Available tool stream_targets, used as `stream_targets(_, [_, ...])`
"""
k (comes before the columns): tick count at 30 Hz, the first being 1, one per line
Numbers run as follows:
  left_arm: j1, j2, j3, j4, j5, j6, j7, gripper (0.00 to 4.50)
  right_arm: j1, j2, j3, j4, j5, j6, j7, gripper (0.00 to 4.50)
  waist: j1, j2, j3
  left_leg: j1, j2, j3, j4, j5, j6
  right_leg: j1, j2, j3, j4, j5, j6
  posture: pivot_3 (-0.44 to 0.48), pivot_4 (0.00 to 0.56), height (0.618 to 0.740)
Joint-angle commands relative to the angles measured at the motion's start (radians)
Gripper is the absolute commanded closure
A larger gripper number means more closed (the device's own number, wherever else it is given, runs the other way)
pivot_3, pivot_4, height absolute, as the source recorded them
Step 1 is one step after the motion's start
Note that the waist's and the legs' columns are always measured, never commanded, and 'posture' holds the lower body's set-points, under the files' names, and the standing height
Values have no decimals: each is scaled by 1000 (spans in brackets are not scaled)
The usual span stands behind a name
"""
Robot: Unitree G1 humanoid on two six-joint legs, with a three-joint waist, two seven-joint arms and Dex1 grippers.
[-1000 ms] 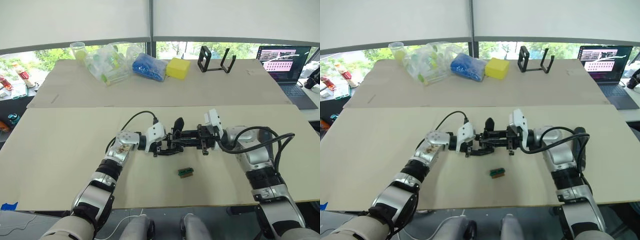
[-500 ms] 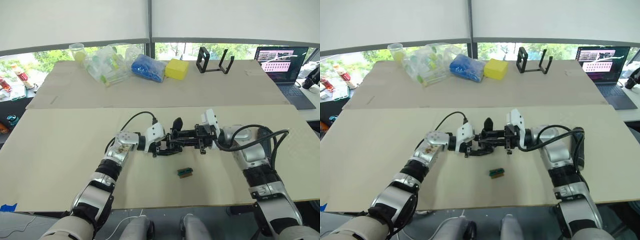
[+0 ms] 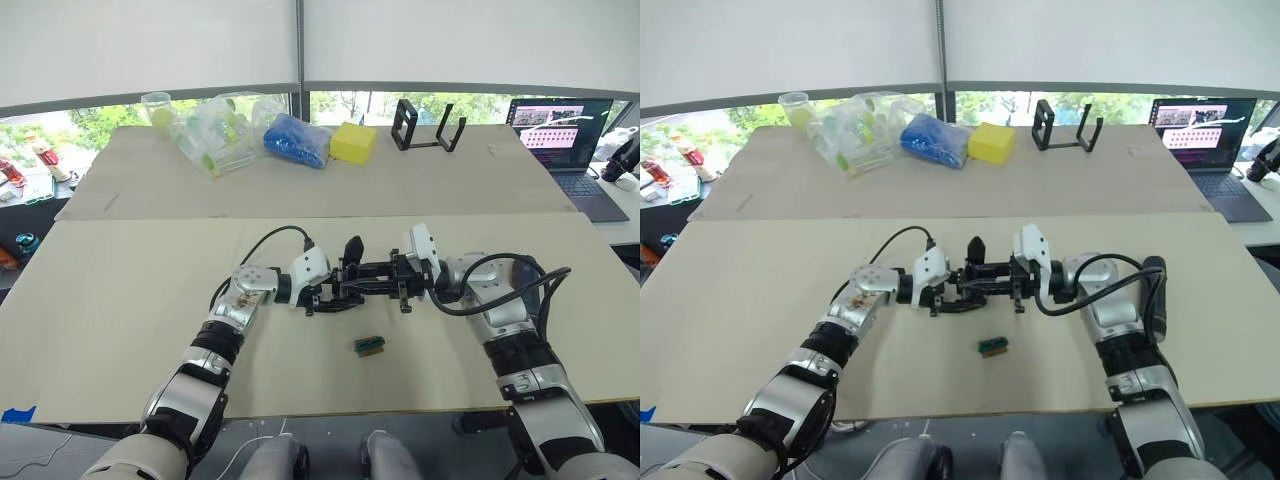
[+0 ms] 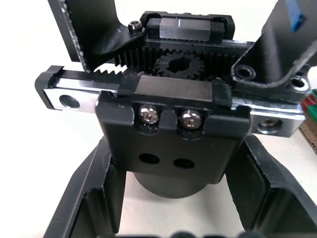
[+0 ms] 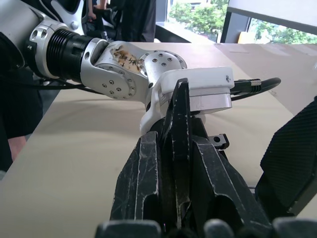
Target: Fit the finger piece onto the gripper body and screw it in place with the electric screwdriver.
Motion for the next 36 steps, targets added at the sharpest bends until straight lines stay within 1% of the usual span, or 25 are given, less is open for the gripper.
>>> stream_targets(1, [-4, 3, 6, -47, -16, -2, -15, 2198, 48, -60, 137, 95, -121, 152, 77, 4151, 1, 0, 0, 0, 0, 0, 0, 0, 0, 0, 0, 0, 0, 0, 0, 0, 150, 740])
stream_targets(4, [-4, 4, 4, -49, -18, -1, -14, 2198, 39, -62, 172, 92, -124, 211, 102, 4151, 4, 0, -2, 0, 0, -1, 0, -1, 1, 0, -1, 0, -1, 0, 0, 0, 150, 740])
stream_targets(7, [-2, 4, 3, -53, -20, 0, -12, 2198, 30, -43, 172, 113, -135, 222, 68, 4151, 3, 0, -9, 0, 0, -2, 0, -4, 1, 0, -2, 1, -1, 0, 0, 0, 150, 740])
stream_targets(10, [-1, 2, 3, -54, -20, 2, -11, 2198, 31, -19, 145, 144, -155, 140, 9, 4151, 1, -2, -14, 1, 0, -2, 0, -5, 1, 0, -2, 0, -1, 0, 0, 0, 150, 740])
stream_targets(13, [-2, 0, 3, -52, -21, 3, -6, 2198, 39, -3, 102, 150, -172, 83, -106, 4152, -3, -3, -15, 2, 0, -2, 0, -5, 1, 1, -2, 1, -2, 0, 0, 0, 150, 740])
stream_targets(15, [-1, -1, 3, -53, -21, 4, -4, 2198, 52, -5, 93, 129, -184, 70, -162, 4151, -4, -3, -15, 5, 0, -2, 0, -6, 2, 2, -2, 1, -3, 0, 0, 0, 150, 740])
stream_targets(16, [-1, -1, 3, -54, -21, 5, -4, 2198, 62, -9, 90, 108, -179, 91, -178, 4151, -4, -3, -15, 7, 0, -2, 0, -9, 6, 4, -1, 2, -3, 0, 0, 0, 150, 740])
stream_targets(18, [-1, -1, 4, -54, -21, 6, -3, 2198, 80, -25, 96, 68, -157, 144, -169, 4151, -3, -3, -15, 10, 1, -2, -1, -10, 5, 4, -1, 3, -2, 0, -2, 0, 150, 740])
stream_targets(21, [-3, -3, 4, -49, -20, 5, -2, 2198, 77, -51, 131, 75, -160, 167, -113, 4151, -1, -3, -15, 10, 1, -2, -2, -10, 5, 3, -1, 4, 0, -1, -3, 0, 150, 740])
stream_targets(26, [-6, 1, 7, -49, -21, 6, -6, 2198, 26, -82, 232, 100, -168, 287, 18, 4151, 1, -2, -15, 10, 0, -2, -1, -10, 6, 3, -2, 4, -1, -1, -3, 0, 150, 740])
stream_targets(28, [-5, 4, 8, -51, -21, 7, -6, 2198, 10, -83, 258, 106, -173, 296, 41, 4151, 4, -3, -16, 10, 0, -2, -1, -11, 7, 3, -2, 4, -2, -1, -3, 0, 150, 740])
stream_targets(34, [4, 10, 9, -66, -21, 12, -6, 2198, -10, -63, 256, 163, -201, 239, 25, 4151, 1, -3, -23, 10, 0, -2, -1, -12, 4, 3, -2, 4, -2, -1, -3, 0, 150, 740])
stream_targets(36, [5, 10, 9, -68, -21, 13, -2, 2198, 7, -66, 237, 142, -203, 257, -30, 4151, 1, -3, -24, 10, 1, -2, -1, -13, 3, 4, -2, 4, -3, -1, -3, 0, 150, 740])
